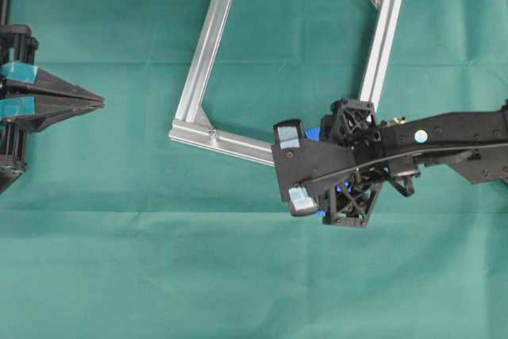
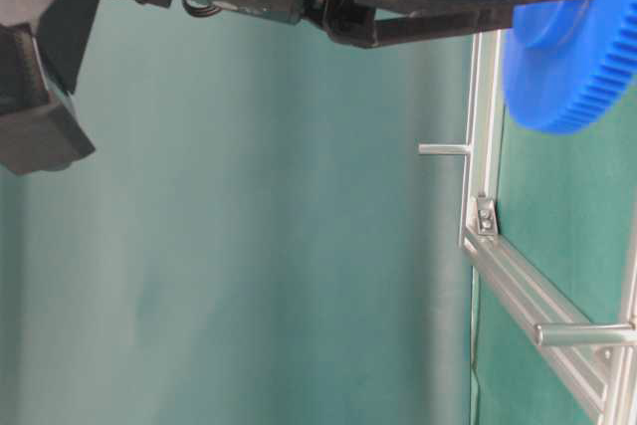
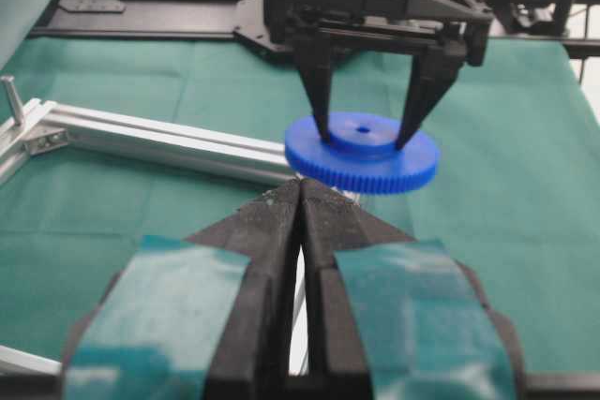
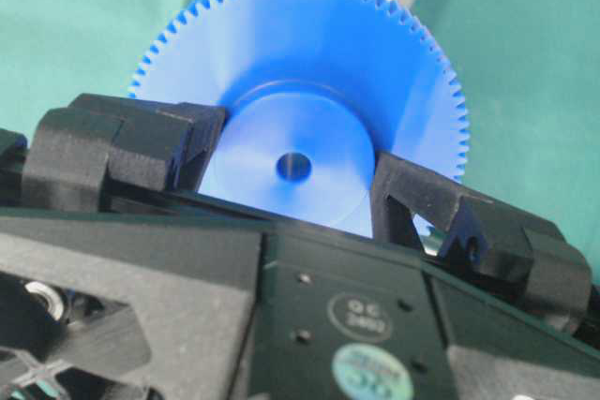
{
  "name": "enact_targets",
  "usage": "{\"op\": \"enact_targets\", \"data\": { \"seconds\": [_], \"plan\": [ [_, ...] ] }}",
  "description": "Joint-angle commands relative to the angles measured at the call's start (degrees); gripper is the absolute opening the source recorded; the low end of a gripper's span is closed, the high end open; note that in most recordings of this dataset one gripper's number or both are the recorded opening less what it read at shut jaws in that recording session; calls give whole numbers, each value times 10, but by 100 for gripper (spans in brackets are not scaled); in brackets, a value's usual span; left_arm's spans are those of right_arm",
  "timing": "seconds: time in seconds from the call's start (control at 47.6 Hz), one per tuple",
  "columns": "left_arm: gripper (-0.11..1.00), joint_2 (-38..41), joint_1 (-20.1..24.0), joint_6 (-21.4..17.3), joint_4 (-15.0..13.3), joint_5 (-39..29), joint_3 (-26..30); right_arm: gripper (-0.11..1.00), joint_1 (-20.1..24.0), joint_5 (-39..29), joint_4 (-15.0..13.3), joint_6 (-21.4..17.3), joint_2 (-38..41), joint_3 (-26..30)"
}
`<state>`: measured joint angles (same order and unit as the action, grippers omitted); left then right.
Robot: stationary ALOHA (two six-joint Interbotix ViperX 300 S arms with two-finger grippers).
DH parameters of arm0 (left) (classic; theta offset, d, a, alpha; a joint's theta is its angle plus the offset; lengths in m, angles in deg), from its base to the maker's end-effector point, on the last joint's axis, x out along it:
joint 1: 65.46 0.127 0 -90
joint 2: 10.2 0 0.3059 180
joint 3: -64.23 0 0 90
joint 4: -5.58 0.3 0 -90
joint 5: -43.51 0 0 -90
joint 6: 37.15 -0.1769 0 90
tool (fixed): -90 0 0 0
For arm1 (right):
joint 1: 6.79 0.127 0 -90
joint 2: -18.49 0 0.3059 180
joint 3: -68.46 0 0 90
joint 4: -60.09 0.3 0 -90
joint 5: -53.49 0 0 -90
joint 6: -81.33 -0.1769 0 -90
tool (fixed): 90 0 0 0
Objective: Find the location of the shaft and insert the gear.
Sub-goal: 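Align the gear's bore over the shaft on the frame corner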
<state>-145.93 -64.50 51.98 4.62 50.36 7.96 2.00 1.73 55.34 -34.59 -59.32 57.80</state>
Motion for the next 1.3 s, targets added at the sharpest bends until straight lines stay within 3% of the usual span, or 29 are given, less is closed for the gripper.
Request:
{"op": "enact_targets", "data": {
  "seconds": [0.0, 0.231, 0.777, 1.281],
  "plan": [
    [1, 4, -1, -1, -1, 3, 14, 70, 3, 11, 2, -1, -5, 15],
    [1, 4, -1, -1, -1, 3, 14, 70, 3, 23, -3, 7, 4, 29],
    [1, 4, -1, 1, -1, -1, 14, 70, -30, 6, -63, 5, 11, 19],
    [1, 4, -1, 1, -1, -5, 14, 70, -32, 14, -64, -11, -30, -36]
  ]
}}
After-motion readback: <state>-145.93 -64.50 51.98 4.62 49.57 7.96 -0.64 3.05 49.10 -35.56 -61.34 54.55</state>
